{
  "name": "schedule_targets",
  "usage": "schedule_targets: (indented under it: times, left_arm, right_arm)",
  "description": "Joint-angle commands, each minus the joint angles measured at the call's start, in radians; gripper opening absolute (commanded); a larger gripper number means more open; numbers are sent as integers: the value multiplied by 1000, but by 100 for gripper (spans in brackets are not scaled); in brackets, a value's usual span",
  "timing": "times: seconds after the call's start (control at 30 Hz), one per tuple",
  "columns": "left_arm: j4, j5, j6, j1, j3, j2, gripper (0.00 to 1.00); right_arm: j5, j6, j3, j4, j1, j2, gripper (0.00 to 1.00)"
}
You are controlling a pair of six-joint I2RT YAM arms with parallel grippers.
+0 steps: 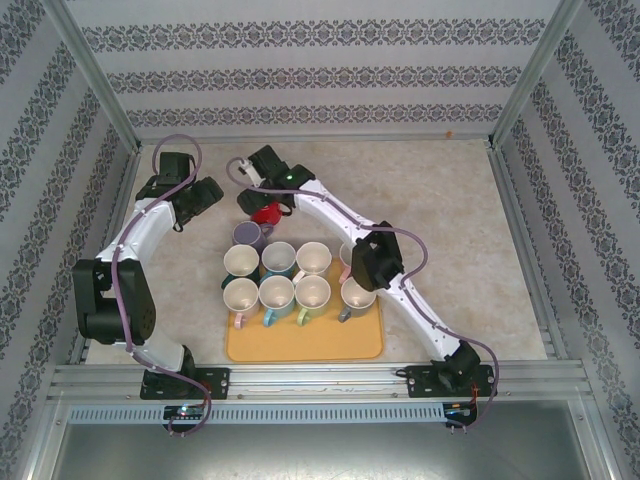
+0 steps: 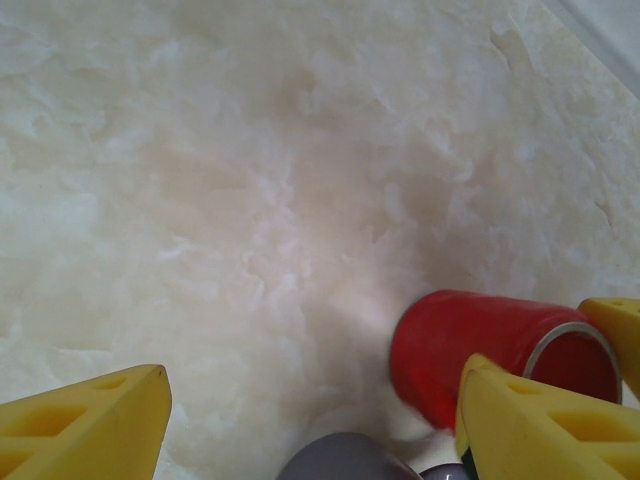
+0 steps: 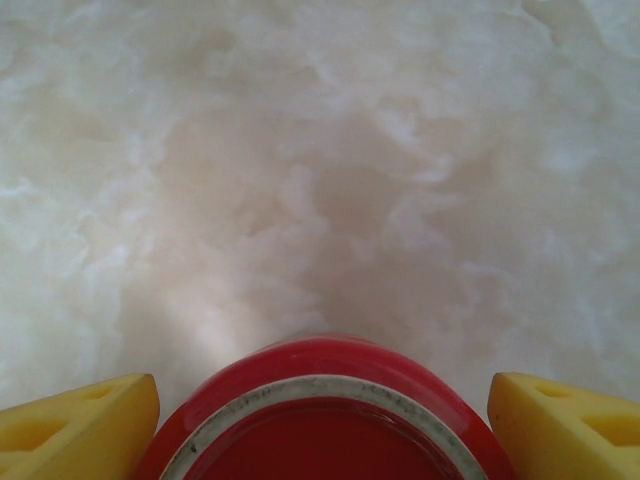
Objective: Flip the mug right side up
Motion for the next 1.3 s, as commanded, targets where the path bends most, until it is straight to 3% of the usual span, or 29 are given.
schedule_targets:
  times: [0.0,0.13,0.23,0.4,0.67,0.9,1.17,1.27]
  left_arm:
    - [22,9,2,12,2,-37,77]
    - [16,10,12,12,8,-40,77]
    - [12,14,14,13,12,-35,77]
    - [25,58,16,12,20,-28,77]
    - [53,145,23,12,35,-24,76]
    - [48,167,26,12,38,-23,76]
    - [55,190,20,11,34,-24,74]
    - [53,198,18,11,33,-25,73]
  right_arm:
    - [30,66,-44,-83,-38,-29,83]
    - [55,117,-89,-120,-71,-72,83]
    - [7,155,-199,-83,-98,-143,83]
    - [-101,12,-204,-118,-101,-187,98]
    - [-87,-168,-21,-284,-104,-95,98]
    - [-10,-231,-39,-308,-105,-68,98]
    - [-36,-239,-50,-307,-117,-50,98]
    - [-57,-231,-49,-304,-117,-36,93]
